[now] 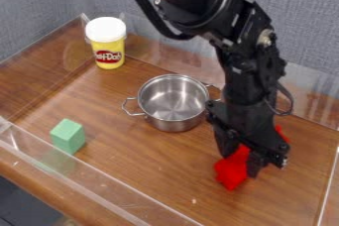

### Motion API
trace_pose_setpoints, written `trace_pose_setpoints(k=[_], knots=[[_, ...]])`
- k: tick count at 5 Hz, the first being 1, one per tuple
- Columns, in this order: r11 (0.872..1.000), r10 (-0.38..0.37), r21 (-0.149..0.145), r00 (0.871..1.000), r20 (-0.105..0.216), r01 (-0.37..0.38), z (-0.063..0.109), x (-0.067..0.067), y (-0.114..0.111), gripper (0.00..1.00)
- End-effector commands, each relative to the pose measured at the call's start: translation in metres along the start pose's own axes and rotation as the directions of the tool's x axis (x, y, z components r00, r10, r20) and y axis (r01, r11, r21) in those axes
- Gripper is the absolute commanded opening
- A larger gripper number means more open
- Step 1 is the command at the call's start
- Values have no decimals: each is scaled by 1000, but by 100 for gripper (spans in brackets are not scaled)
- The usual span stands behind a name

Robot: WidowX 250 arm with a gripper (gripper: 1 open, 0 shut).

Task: Put red object to the left side of the table

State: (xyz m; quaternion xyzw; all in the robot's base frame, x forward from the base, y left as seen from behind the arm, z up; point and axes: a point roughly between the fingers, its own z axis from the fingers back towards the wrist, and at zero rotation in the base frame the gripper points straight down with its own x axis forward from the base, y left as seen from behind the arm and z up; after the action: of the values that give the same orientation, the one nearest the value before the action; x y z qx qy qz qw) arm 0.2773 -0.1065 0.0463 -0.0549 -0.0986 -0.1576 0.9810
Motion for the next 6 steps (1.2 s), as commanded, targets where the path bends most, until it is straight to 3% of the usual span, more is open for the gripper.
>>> trace_pose_setpoints(k=[1,2,3,5,6], knots=[[1000,-2,-4,999,48,2,11,7,-4,100],[1000,-6,-6,999,37,6,7,6,-4,100],[1000,1,-8,1000,22,0,-2,4,-2,0],[1000,19,7,998,56,-19,25,5,6,0],[998,52,33,990,132,-57,67,9,24,0]])
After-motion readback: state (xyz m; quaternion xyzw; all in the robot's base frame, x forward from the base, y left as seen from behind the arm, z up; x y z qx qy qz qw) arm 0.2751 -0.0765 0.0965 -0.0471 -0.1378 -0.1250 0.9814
